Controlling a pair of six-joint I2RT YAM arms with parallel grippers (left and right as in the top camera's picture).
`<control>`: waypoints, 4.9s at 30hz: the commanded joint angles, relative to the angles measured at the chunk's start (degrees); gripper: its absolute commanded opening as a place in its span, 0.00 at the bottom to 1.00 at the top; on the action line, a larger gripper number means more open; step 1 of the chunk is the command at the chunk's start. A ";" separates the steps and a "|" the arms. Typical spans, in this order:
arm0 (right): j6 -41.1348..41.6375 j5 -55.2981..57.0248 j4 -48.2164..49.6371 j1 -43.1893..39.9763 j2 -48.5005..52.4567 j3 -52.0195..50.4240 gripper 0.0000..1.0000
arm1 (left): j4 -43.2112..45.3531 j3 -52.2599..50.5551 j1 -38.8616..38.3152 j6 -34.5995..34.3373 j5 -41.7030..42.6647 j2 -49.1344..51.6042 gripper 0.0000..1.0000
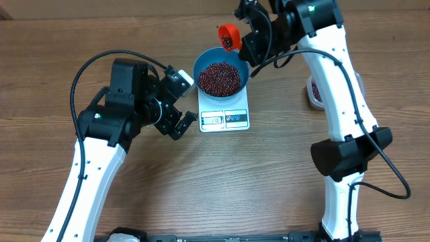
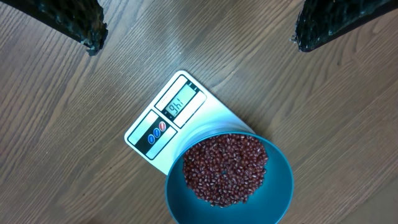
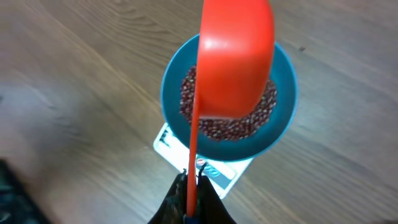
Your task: Scoop item into bowl and weigh 150g on scale
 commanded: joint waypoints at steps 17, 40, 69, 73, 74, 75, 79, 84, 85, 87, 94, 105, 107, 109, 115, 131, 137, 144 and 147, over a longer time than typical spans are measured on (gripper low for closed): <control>0.20 -15.26 -2.71 -7.91 -0.90 0.66 0.04 | -0.11 0.87 0.31 -0.59 0.76 -0.90 1.00; 0.22 -28.52 -2.89 -16.39 -2.86 0.83 0.04 | -0.11 0.87 0.31 -0.59 0.76 -0.90 1.00; 10.16 -17.27 -6.47 -39.91 -10.75 0.24 0.03 | -0.11 0.87 0.31 -0.59 0.76 -0.90 0.99; 10.51 -14.16 -6.47 -39.89 -10.75 -1.99 0.03 | -0.11 0.87 0.31 -0.57 0.74 -0.90 1.00; 10.51 -13.51 -6.47 -39.89 -10.75 -2.78 0.03 | -0.11 0.87 0.31 -0.59 0.74 -0.90 1.00; 10.47 -12.81 -6.47 -39.89 -10.75 -3.87 0.03 | -0.11 0.87 0.31 -0.57 0.74 -0.90 1.00; 10.32 -9.29 -6.47 -39.89 -10.75 -8.61 0.03 | -0.11 0.87 0.33 -0.59 0.74 -0.90 1.00; 10.25 -6.82 -6.47 -39.89 -10.75 -15.93 0.03 | -0.11 0.87 0.31 -0.59 0.76 -0.90 1.00; 10.25 -6.10 -6.45 -39.89 -10.75 -17.53 0.03 | -0.11 0.87 0.31 -0.59 0.76 -0.90 0.99; 10.29 -3.98 -6.47 -39.87 -10.75 -21.00 0.04 | -0.11 0.87 0.31 -0.59 0.74 -0.90 0.99; 10.29 3.76 -5.44 -38.88 -10.75 -30.51 0.04 | -0.11 0.87 0.31 -0.59 0.74 -0.90 1.00; 16.09 20.55 1.60 -30.23 -10.75 -34.01 0.04 | -0.11 0.87 0.31 -0.57 0.74 -0.90 0.99; 18.18 26.21 0.42 -28.44 -10.75 -34.27 0.04 | -0.11 0.87 0.31 -0.57 0.74 -0.90 1.00; 19.67 30.27 -0.15 -26.86 -10.75 -34.56 0.04 | -0.11 0.87 0.31 -0.59 0.76 -0.90 1.00; 19.85 35.21 2.21 -23.71 -10.75 -34.56 0.04 | -0.11 0.87 0.31 -0.57 0.76 -0.90 0.99; 21.20 45.31 2.89 -17.88 -10.75 -34.56 0.04 | -0.11 0.87 0.33 -0.59 0.74 -0.90 0.99; 25.07 44.96 1.38 -17.29 -10.75 -34.56 0.04 | -0.11 0.87 0.31 -0.59 0.76 -0.90 1.00; 30.88 12.55 5.40 -22.80 -10.75 -34.62 0.04 | -0.11 0.87 0.31 -0.59 0.74 -0.90 0.99; 38.84 6.95 6.75 -25.49 -10.73 -34.99 0.04 | -0.11 0.87 0.31 -0.57 0.74 -0.90 0.99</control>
